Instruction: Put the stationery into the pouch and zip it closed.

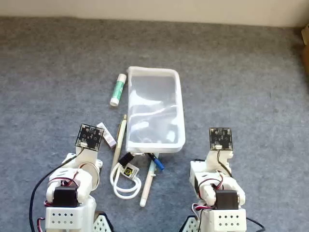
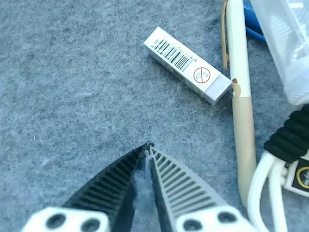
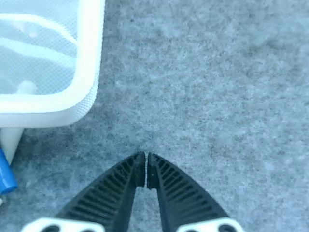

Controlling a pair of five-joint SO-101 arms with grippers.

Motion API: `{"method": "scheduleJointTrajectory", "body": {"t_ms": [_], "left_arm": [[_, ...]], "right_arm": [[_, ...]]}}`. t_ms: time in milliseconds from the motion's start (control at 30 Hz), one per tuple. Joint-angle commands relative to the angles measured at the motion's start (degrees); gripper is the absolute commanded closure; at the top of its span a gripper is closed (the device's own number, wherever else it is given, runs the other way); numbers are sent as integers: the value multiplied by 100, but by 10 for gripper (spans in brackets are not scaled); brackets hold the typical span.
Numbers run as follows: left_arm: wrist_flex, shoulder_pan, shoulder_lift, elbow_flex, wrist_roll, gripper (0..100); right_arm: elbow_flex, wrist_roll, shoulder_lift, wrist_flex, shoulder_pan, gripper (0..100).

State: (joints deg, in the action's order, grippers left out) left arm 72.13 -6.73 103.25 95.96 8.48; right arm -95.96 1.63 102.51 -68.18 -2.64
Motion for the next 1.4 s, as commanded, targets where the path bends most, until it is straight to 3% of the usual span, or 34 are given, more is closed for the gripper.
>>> {"method": "scheduleJointTrajectory", "body": {"t_ms": [0, 900, 1267, 1367], "left_arm": [[229, -48, 92, 127, 18, 993], [308, -84, 101, 127, 26, 993], [308, -92, 110, 127, 26, 993], [308, -92, 110, 127, 26, 993]], "right_arm": [[-620, -9, 4, -22, 75, 983], [-567, 0, 4, -48, 207, 983], [1886, -53, -57, 145, 347, 984], [2492, -396, -66, 145, 347, 984]]}}
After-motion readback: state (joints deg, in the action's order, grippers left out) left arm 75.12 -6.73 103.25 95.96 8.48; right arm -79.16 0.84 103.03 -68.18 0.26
